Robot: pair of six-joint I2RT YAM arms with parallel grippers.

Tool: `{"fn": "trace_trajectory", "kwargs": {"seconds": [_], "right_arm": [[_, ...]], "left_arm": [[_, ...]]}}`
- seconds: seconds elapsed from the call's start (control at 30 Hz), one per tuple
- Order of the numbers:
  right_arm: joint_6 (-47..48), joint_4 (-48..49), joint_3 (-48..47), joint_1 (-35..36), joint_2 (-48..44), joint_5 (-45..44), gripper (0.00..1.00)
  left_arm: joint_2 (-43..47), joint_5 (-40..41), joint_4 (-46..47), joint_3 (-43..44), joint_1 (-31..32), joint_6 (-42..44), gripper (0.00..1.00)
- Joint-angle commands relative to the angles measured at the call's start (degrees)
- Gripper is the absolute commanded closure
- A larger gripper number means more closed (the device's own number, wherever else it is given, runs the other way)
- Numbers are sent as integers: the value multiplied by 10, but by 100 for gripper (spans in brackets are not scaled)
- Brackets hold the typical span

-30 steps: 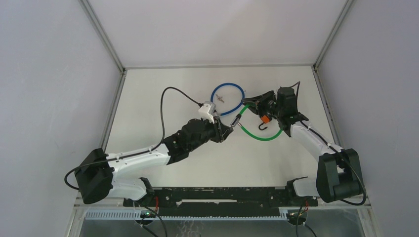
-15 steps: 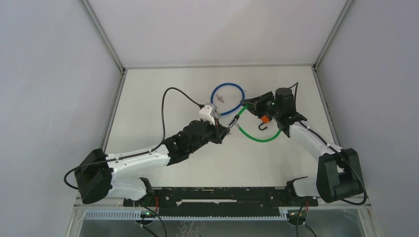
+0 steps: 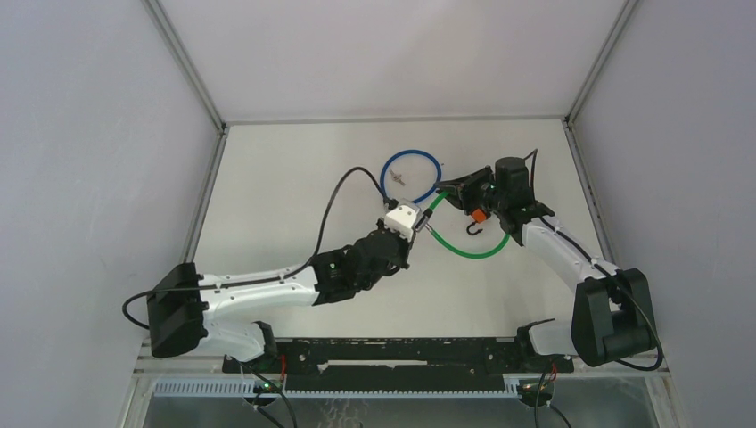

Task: Lock with the key
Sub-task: Lock the lock.

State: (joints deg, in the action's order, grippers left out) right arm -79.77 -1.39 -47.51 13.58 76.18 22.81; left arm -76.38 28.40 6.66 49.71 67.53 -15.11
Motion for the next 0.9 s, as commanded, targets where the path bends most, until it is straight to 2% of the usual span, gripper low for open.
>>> {"fn": "trace_trajectory", "kwargs": {"seconds": [0.0, 0.53, 0.87], "right_arm": [[-16, 19, -29, -4, -22, -3, 100], [-19, 21, -29, -4, -15, -1, 100], [-20, 21, -29, -15, -15, -1, 100]], "left_arm": [[-16, 68, -5, 37, 30, 97, 100], [-126, 246, 16, 95, 118, 305, 100], [-136, 286, 19, 76, 141, 299, 100]]}}
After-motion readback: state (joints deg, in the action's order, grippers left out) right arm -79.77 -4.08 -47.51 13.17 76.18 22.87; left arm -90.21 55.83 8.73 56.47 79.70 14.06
